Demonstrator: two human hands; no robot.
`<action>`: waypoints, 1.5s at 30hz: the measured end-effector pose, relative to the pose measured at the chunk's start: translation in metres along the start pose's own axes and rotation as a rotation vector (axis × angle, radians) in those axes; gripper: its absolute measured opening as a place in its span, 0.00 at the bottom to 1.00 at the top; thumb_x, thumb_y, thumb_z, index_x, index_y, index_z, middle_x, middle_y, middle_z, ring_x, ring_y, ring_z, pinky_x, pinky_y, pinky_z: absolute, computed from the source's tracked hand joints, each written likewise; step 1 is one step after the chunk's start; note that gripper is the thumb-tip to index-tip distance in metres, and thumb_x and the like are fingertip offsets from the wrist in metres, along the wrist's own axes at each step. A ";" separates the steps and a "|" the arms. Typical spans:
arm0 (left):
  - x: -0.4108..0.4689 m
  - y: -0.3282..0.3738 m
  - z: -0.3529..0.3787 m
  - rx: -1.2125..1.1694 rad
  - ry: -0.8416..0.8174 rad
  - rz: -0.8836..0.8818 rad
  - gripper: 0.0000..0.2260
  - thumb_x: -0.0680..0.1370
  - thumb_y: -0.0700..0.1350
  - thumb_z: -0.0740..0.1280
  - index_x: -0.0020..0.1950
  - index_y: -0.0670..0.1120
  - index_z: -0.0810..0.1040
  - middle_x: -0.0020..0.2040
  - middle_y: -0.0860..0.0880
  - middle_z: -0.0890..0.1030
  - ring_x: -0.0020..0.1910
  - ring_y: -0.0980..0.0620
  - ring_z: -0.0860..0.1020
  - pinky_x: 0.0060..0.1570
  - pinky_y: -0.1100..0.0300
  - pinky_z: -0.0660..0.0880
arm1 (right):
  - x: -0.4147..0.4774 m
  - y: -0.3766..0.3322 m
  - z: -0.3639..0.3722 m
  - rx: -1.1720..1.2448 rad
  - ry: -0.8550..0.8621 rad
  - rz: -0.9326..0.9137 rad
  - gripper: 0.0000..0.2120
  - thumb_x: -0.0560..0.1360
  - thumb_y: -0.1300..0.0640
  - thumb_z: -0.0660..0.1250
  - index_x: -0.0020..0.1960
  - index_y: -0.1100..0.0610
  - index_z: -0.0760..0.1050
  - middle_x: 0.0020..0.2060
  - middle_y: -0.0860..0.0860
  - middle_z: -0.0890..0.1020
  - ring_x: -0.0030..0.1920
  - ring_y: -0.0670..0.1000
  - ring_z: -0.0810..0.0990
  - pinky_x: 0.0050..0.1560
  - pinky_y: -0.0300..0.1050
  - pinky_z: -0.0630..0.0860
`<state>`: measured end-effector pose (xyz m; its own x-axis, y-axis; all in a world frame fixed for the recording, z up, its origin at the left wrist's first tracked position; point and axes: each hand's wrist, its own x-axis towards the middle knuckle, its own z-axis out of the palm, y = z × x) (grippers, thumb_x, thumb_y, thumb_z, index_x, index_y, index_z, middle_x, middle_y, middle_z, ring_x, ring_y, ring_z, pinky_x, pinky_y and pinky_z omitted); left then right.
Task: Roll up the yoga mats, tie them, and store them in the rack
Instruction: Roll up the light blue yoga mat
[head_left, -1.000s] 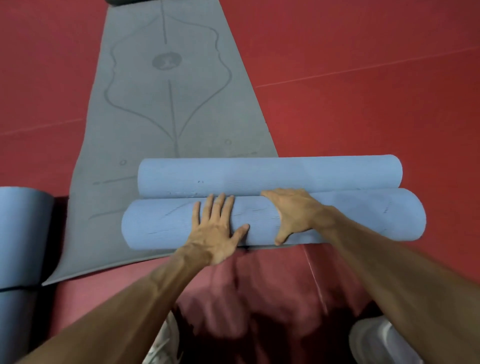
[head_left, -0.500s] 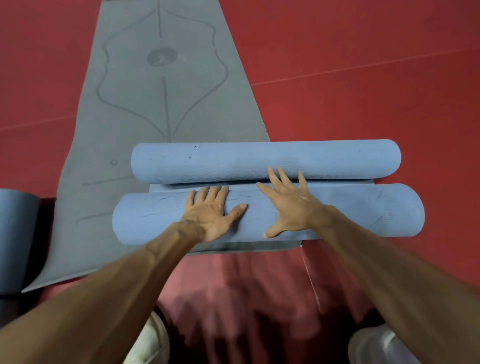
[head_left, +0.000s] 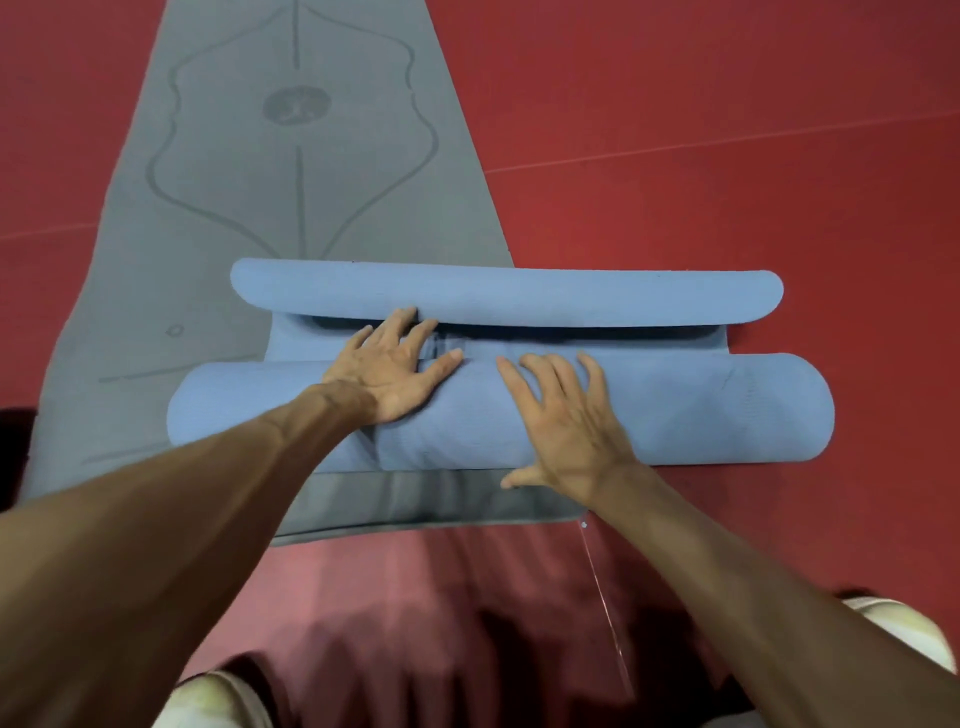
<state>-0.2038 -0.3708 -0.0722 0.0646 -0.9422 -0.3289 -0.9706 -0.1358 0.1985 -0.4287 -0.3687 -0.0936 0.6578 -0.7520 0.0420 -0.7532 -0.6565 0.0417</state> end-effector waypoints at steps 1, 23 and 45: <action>0.005 0.000 -0.001 0.000 0.003 -0.002 0.32 0.78 0.68 0.46 0.78 0.53 0.53 0.79 0.51 0.49 0.77 0.53 0.51 0.76 0.53 0.45 | 0.001 0.000 0.002 -0.002 0.010 0.015 0.64 0.41 0.30 0.78 0.71 0.59 0.69 0.60 0.58 0.75 0.60 0.59 0.72 0.64 0.66 0.67; -0.053 0.001 0.017 0.021 0.121 0.010 0.28 0.80 0.61 0.40 0.78 0.52 0.55 0.79 0.54 0.51 0.78 0.52 0.45 0.75 0.53 0.44 | 0.018 -0.006 -0.022 -0.015 -0.278 0.053 0.52 0.55 0.43 0.76 0.72 0.56 0.57 0.57 0.53 0.74 0.56 0.56 0.73 0.58 0.55 0.65; -0.120 0.024 0.047 0.094 0.151 -0.048 0.38 0.72 0.61 0.29 0.77 0.52 0.58 0.79 0.50 0.54 0.78 0.50 0.49 0.74 0.50 0.47 | -0.033 -0.007 -0.033 0.282 -0.499 -0.008 0.54 0.57 0.36 0.74 0.76 0.50 0.54 0.69 0.52 0.64 0.67 0.53 0.63 0.69 0.50 0.57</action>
<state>-0.2454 -0.2471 -0.0713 0.1383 -0.9716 -0.1919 -0.9826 -0.1589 0.0963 -0.4451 -0.3372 -0.0624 0.6337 -0.6388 -0.4364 -0.7650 -0.6012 -0.2310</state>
